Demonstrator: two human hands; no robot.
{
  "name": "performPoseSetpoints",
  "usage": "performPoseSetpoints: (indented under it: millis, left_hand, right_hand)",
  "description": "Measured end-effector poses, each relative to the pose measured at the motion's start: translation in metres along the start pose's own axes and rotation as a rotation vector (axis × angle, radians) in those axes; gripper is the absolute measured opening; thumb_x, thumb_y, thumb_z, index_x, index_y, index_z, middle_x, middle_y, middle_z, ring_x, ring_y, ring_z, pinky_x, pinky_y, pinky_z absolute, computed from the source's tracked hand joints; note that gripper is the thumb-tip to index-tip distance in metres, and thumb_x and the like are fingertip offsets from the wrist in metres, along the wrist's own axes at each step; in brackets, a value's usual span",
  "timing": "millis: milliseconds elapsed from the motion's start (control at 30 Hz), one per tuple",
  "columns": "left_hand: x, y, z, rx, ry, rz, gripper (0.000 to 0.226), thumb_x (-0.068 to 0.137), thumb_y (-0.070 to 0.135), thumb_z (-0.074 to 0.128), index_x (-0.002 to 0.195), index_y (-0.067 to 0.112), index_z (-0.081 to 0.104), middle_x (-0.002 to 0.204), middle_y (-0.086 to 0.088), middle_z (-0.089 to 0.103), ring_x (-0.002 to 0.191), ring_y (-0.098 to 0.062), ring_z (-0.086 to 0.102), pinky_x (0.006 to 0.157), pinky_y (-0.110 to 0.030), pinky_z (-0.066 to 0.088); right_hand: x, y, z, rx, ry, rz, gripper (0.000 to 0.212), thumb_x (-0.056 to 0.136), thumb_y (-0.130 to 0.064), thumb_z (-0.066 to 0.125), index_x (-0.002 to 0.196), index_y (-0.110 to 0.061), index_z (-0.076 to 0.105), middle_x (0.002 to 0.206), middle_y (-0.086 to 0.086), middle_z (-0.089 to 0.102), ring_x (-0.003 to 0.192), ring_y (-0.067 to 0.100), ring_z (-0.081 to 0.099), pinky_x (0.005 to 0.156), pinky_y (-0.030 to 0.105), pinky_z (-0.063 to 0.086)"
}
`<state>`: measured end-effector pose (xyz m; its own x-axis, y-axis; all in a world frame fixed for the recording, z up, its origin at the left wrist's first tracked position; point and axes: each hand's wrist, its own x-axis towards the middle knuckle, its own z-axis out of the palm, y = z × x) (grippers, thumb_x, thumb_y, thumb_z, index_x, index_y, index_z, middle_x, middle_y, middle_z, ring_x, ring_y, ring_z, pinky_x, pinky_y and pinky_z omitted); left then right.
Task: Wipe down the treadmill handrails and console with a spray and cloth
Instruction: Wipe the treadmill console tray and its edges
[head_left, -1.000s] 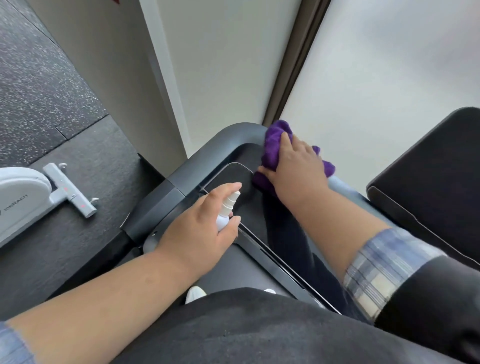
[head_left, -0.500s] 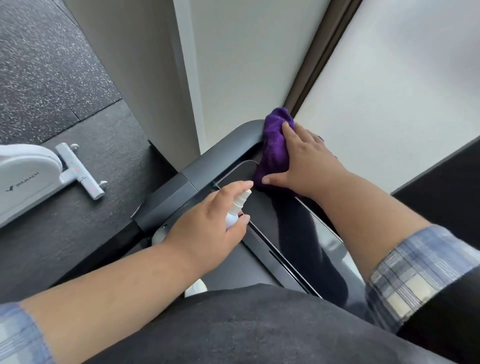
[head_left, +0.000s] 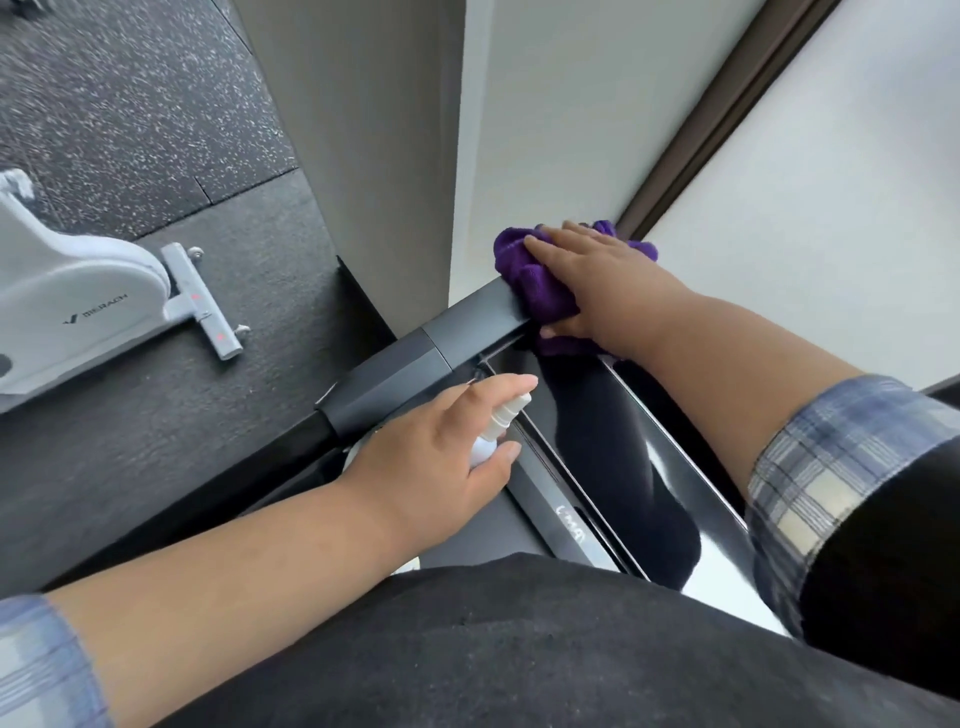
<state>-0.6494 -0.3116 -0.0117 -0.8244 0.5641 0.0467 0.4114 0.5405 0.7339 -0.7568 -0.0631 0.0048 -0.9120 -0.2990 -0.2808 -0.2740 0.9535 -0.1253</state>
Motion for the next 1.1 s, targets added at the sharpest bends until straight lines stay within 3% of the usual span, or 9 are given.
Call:
performPoseSetpoints:
  millis: [100, 233, 400, 600, 700, 800, 933, 1100]
  left_hand:
    - [-0.002, -0.002, -0.003, 0.006, 0.005, -0.007, 0.056, 0.089, 0.046, 0.052, 0.138, 0.05, 0.027, 0.121, 0.01, 0.061, 0.095, -0.016, 0.066, 0.081, -0.039, 0.055]
    - [-0.005, 0.002, -0.011, -0.016, 0.086, -0.003, 0.054, 0.088, 0.037, 0.058, 0.138, 0.04, 0.04, 0.118, 0.01, 0.062, 0.095, -0.008, 0.061, 0.084, -0.017, 0.045]
    - [-0.017, 0.004, -0.028, -0.013, 0.14, 0.048, 0.053, 0.088, 0.032, 0.06, 0.137, 0.03, 0.041, 0.117, -0.001, 0.067, 0.098, -0.013, 0.065, 0.085, -0.026, 0.052]
    - [-0.03, 0.005, -0.043, 0.023, 0.174, 0.01, 0.051, 0.087, 0.036, 0.058, 0.135, 0.03, 0.043, 0.108, -0.001, 0.069, 0.091, -0.01, 0.063, 0.08, -0.022, 0.05]
    - [-0.024, 0.009, -0.044, 0.032, 0.161, -0.014, 0.051, 0.087, 0.037, 0.058, 0.135, 0.036, 0.042, 0.107, 0.005, 0.066, 0.092, -0.006, 0.059, 0.081, -0.014, 0.046]
    - [-0.015, 0.01, -0.043, 0.046, 0.121, -0.047, 0.053, 0.087, 0.038, 0.059, 0.134, 0.049, 0.038, 0.11, 0.011, 0.063, 0.096, -0.003, 0.055, 0.082, -0.004, 0.037]
    - [0.001, 0.01, -0.038, 0.052, 0.087, -0.098, 0.053, 0.087, 0.045, 0.054, 0.13, 0.061, 0.028, 0.109, 0.016, 0.06, 0.089, -0.002, 0.05, 0.073, -0.016, 0.037]
    - [0.046, 0.019, -0.026, 0.068, 0.038, -0.079, 0.054, 0.093, 0.039, 0.06, 0.133, 0.059, 0.029, 0.125, 0.014, 0.057, 0.091, -0.003, 0.049, 0.08, -0.022, 0.038]
  right_hand:
    - [0.01, -0.022, 0.001, -0.039, -0.085, -0.111, 0.103, 0.079, -0.051, 0.078, 0.159, -0.023, 0.02, 0.165, 0.002, 0.021, 0.153, 0.025, 0.014, 0.123, 0.047, 0.014]
    - [0.011, -0.065, 0.013, -0.095, -0.049, -0.252, 0.083, 0.092, -0.039, 0.064, 0.159, -0.026, 0.018, 0.163, 0.0, 0.025, 0.152, 0.024, 0.016, 0.123, 0.048, 0.016]
    - [0.017, -0.138, 0.032, -0.071, -0.111, -0.39, 0.062, 0.105, -0.049, 0.036, 0.16, -0.03, 0.014, 0.166, -0.002, 0.018, 0.153, 0.022, 0.01, 0.121, 0.047, 0.008]
    - [0.003, -0.136, 0.038, 0.018, 0.026, -0.436, 0.063, 0.102, -0.05, 0.046, 0.158, -0.032, 0.023, 0.164, -0.006, 0.024, 0.152, 0.019, 0.015, 0.123, 0.04, 0.009]
    - [-0.004, -0.118, 0.039, 0.044, 0.043, -0.325, 0.067, 0.1, -0.048, 0.051, 0.158, -0.034, 0.022, 0.165, -0.009, 0.019, 0.153, 0.015, 0.01, 0.124, 0.04, 0.004]
    - [-0.018, -0.079, 0.035, 0.169, 0.09, -0.064, 0.083, 0.09, -0.049, 0.068, 0.158, -0.031, 0.024, 0.166, -0.008, 0.017, 0.154, 0.016, 0.007, 0.125, 0.044, 0.005]
    - [-0.05, -0.03, 0.034, 0.303, 0.175, 0.263, 0.091, 0.085, -0.051, 0.073, 0.158, -0.026, 0.026, 0.166, -0.001, 0.019, 0.154, 0.02, 0.012, 0.125, 0.044, 0.009]
    - [-0.105, -0.046, 0.064, 0.328, 0.165, 0.329, 0.083, 0.084, -0.066, 0.062, 0.153, -0.026, 0.037, 0.16, -0.004, 0.036, 0.151, 0.017, 0.023, 0.125, 0.042, 0.01]
